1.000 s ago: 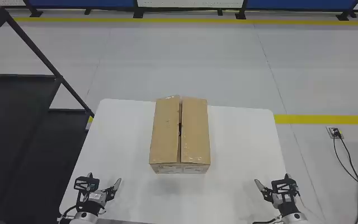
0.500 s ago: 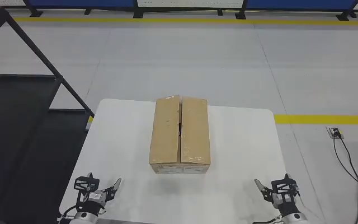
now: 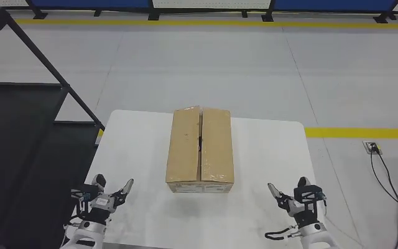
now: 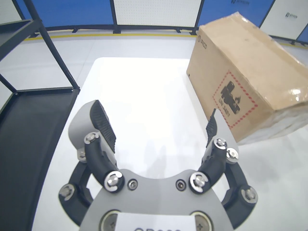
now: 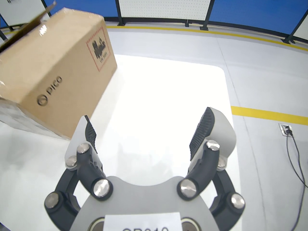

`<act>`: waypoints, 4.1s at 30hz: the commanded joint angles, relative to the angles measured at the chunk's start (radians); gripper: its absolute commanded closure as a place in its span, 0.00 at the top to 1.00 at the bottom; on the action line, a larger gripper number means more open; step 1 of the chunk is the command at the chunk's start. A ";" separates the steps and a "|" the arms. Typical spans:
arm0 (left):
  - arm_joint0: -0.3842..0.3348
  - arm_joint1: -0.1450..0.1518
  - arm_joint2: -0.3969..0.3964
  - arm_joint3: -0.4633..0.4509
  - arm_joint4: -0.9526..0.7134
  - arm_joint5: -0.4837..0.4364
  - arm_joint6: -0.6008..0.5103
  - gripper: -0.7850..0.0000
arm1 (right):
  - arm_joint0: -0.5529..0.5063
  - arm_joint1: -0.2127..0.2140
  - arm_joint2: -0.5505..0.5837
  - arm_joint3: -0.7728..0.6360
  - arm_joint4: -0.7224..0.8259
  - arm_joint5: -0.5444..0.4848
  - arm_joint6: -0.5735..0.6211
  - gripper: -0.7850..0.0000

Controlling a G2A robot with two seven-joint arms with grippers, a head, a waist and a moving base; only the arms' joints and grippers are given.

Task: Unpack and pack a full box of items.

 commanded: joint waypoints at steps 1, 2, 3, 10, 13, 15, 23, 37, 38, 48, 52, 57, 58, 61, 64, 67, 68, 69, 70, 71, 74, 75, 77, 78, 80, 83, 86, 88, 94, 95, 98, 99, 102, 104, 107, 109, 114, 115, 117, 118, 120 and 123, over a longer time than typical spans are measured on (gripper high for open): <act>-0.032 -0.002 0.009 0.028 -0.015 0.000 0.003 1.00 | 0.014 -0.002 -0.013 -0.004 0.011 0.004 0.006 1.00; -0.035 -0.002 0.009 0.032 -0.013 0.002 0.002 1.00 | 0.014 -0.002 -0.013 -0.004 0.011 0.004 0.006 1.00; -0.035 -0.002 0.009 0.032 -0.013 0.002 0.002 1.00 | 0.014 -0.002 -0.013 -0.004 0.011 0.004 0.006 1.00; -0.035 -0.002 0.009 0.032 -0.013 0.002 0.002 1.00 | 0.014 -0.002 -0.013 -0.004 0.011 0.004 0.006 1.00; -0.041 -0.003 0.019 0.034 -0.008 -0.011 -0.014 1.00 | 0.021 -0.006 -0.012 0.008 0.058 0.006 -0.008 1.00; -0.072 -0.006 0.045 0.047 0.000 0.005 -0.046 1.00 | 0.032 -0.008 -0.036 0.008 0.040 -0.050 -0.087 1.00; -0.204 -0.027 0.182 0.158 0.024 0.048 -0.102 1.00 | 0.018 -0.002 -0.133 0.019 -0.270 -0.206 -0.324 1.00; -0.302 -0.060 0.347 0.221 0.085 0.080 -0.095 1.00 | 0.043 -0.002 -0.173 0.011 -0.354 -0.236 -0.313 1.00; -0.302 -0.062 0.353 0.221 0.087 0.080 -0.094 1.00 | 0.045 -0.002 -0.174 0.012 -0.357 -0.239 -0.314 1.00; -0.301 -0.072 0.394 0.207 0.130 0.081 -0.093 1.00 | 0.085 -0.001 -0.188 0.016 -0.484 -0.221 -0.359 1.00; -0.302 -0.074 0.405 0.210 0.144 0.071 -0.096 1.00 | 0.111 -0.003 -0.204 0.019 -0.569 -0.171 -0.343 1.00; -0.299 -0.076 0.412 0.207 0.153 0.051 -0.100 1.00 | 0.151 -0.009 -0.246 0.037 -0.749 -0.071 -0.255 1.00; -0.298 -0.077 0.413 0.206 0.156 0.048 -0.101 1.00 | 0.159 -0.011 -0.257 0.043 -0.763 -0.064 -0.248 1.00; -0.296 -0.078 0.420 0.202 0.170 0.038 -0.104 1.00 | 0.186 -0.015 -0.278 0.062 -0.829 -0.030 -0.213 1.00; -0.295 -0.079 0.427 0.199 0.183 0.029 -0.105 1.00 | 0.208 -0.020 -0.294 0.078 -0.871 0.011 -0.197 1.00; -0.295 -0.080 0.431 0.197 0.190 0.025 -0.109 1.00 | 0.223 -0.025 -0.306 0.094 -0.907 0.061 -0.187 1.00; -0.296 -0.081 0.432 0.197 0.192 0.023 -0.111 1.00 | 0.228 -0.027 -0.309 0.101 -0.920 0.075 -0.182 1.00; -0.296 -0.081 0.434 0.195 0.196 0.021 -0.112 1.00 | 0.232 -0.028 -0.313 0.106 -0.932 0.084 -0.173 1.00; -0.296 -0.081 0.435 0.194 0.198 0.019 -0.112 1.00 | 0.238 -0.030 -0.317 0.110 -0.939 0.092 -0.167 1.00; -0.295 -0.081 0.434 0.192 0.202 0.017 -0.111 1.00 | 0.243 -0.031 -0.320 0.118 -0.952 0.095 -0.155 1.00; -0.286 -0.080 0.421 0.183 0.199 0.012 -0.102 1.00 | 0.262 -0.036 -0.331 0.134 -0.969 0.094 -0.130 1.00; -0.282 -0.079 0.413 0.180 0.191 0.010 -0.099 1.00 | 0.268 -0.037 -0.334 0.139 -0.980 0.094 -0.123 1.00; -0.274 -0.078 0.397 0.175 0.176 0.003 -0.094 1.00 | 0.276 -0.040 -0.341 0.146 -0.993 0.107 -0.117 1.00; -0.270 -0.076 0.388 0.173 0.169 -0.004 -0.092 1.00 | 0.278 -0.042 -0.345 0.149 -0.998 0.115 -0.114 1.00; -0.263 -0.074 0.370 0.170 0.157 -0.012 -0.092 1.00 | 0.284 -0.045 -0.350 0.156 -1.003 0.130 -0.112 1.00; -0.253 -0.071 0.345 0.166 0.147 -0.019 -0.089 1.00 | 0.293 -0.049 -0.355 0.167 -1.009 0.148 -0.110 0.93; -0.248 -0.069 0.323 0.166 0.145 -0.012 -0.088 1.00 | 0.303 -0.053 -0.359 0.179 -1.009 0.151 -0.112 0.80; -0.245 -0.068 0.304 0.165 0.135 -0.001 -0.078 1.00 | 0.309 -0.056 -0.359 0.190 -1.002 0.150 -0.114 0.73; -0.234 -0.062 0.231 0.151 0.081 -0.007 -0.078 1.00 | 0.328 -0.063 -0.357 0.223 -0.974 0.164 -0.129 0.33; -0.232 -0.061 0.221 0.149 0.076 -0.005 -0.079 1.00 | 0.331 -0.065 -0.358 0.226 -0.971 0.165 -0.131 0.29; -0.227 -0.059 0.195 0.146 0.064 0.001 -0.076 1.00 | 0.338 -0.068 -0.358 0.236 -0.956 0.162 -0.143 0.11; -0.225 -0.058 0.187 0.146 0.059 0.004 -0.076 1.00 | 0.340 -0.069 -0.356 0.239 -0.950 0.160 -0.149 0.04; -0.222 -0.057 0.164 0.151 0.043 0.007 -0.076 1.00 | 0.341 -0.070 -0.351 0.241 -0.931 0.153 -0.174 0.00; -0.220 -0.056 0.152 0.155 0.036 0.009 -0.075 1.00 | 0.340 -0.070 -0.344 0.242 -0.927 0.147 -0.185 0.00; -0.219 -0.055 0.132 0.162 0.025 0.014 -0.074 1.00 | 0.333 -0.069 -0.335 0.239 -0.897 0.118 -0.228 0.00; -0.219 -0.054 0.119 0.166 0.016 0.014 -0.074 1.00 | 0.328 -0.067 -0.326 0.236 -0.887 0.098 -0.251 0.00; -0.211 -0.051 0.104 0.167 0.032 -0.010 -0.078 1.00 | 0.313 -0.062 -0.297 0.226 -0.852 0.051 -0.313 0.00; -0.207 -0.050 0.105 0.166 0.044 -0.019 -0.078 1.00 | 0.310 -0.061 -0.292 0.226 -0.849 0.041 -0.322 0.00; -0.200 -0.048 0.112 0.163 0.070 -0.041 -0.079 1.00 | 0.305 -0.058 -0.285 0.222 -0.846 0.019 -0.340 0.00; -0.197 -0.048 0.116 0.163 0.081 -0.051 -0.078 1.00 | 0.303 -0.057 -0.281 0.221 -0.842 0.008 -0.350 0.00; -0.191 -0.046 0.126 0.161 0.102 -0.077 -0.075 1.00 | 0.298 -0.056 -0.274 0.219 -0.843 0.003 -0.356 0.00; -0.182 -0.044 0.139 0.155 0.137 -0.127 -0.068 1.00 | 0.292 -0.054 -0.265 0.216 -0.841 -0.006 -0.366 0.00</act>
